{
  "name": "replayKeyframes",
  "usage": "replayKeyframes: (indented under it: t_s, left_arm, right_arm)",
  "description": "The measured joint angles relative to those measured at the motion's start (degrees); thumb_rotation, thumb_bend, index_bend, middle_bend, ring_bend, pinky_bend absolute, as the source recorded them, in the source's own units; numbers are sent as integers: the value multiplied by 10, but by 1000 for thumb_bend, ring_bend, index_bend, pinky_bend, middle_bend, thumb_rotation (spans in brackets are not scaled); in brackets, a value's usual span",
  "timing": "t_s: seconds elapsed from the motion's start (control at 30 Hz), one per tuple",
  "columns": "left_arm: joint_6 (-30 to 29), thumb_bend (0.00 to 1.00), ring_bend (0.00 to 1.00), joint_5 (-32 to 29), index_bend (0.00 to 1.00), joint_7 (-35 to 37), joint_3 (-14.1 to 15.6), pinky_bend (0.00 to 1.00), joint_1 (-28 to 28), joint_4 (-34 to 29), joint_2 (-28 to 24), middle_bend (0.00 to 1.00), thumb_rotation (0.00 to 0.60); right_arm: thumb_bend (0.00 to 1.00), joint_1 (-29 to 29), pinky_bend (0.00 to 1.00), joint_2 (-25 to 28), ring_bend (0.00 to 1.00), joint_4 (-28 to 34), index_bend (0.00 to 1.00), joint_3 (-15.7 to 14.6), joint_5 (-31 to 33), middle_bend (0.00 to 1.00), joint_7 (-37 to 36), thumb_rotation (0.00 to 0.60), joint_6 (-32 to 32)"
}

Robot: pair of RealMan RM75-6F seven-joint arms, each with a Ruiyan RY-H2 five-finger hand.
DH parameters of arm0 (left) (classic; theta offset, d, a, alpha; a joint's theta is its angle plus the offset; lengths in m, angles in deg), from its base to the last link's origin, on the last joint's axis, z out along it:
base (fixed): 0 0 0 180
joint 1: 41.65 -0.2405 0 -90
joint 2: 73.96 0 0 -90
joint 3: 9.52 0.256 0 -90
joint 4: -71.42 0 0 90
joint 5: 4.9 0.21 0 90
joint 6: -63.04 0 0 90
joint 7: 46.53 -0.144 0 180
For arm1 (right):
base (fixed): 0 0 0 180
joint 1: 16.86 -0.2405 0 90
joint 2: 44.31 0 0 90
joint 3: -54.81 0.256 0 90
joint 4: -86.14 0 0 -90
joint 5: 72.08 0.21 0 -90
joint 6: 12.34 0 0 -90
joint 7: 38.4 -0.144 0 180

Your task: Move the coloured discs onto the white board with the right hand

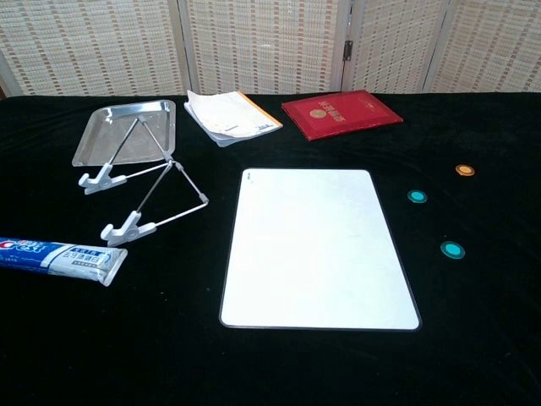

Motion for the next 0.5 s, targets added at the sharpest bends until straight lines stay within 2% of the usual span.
replayKeyframes:
  t_s: [0.4, 0.5]
  left_arm:
    - [17, 205, 68, -14, 37, -12, -10, 0, 12, 14, 12, 15, 600]
    - [17, 205, 68, -16, 39, -6, -12, 0, 12, 16, 12, 16, 600]
  right_arm:
    - [447, -5, 0, -14, 26, -4, 43, 8, 6, 5, 3, 600, -17]
    - [447, -8, 0, -22, 25, -9, 75, 8, -1, 15, 3, 600, -19]
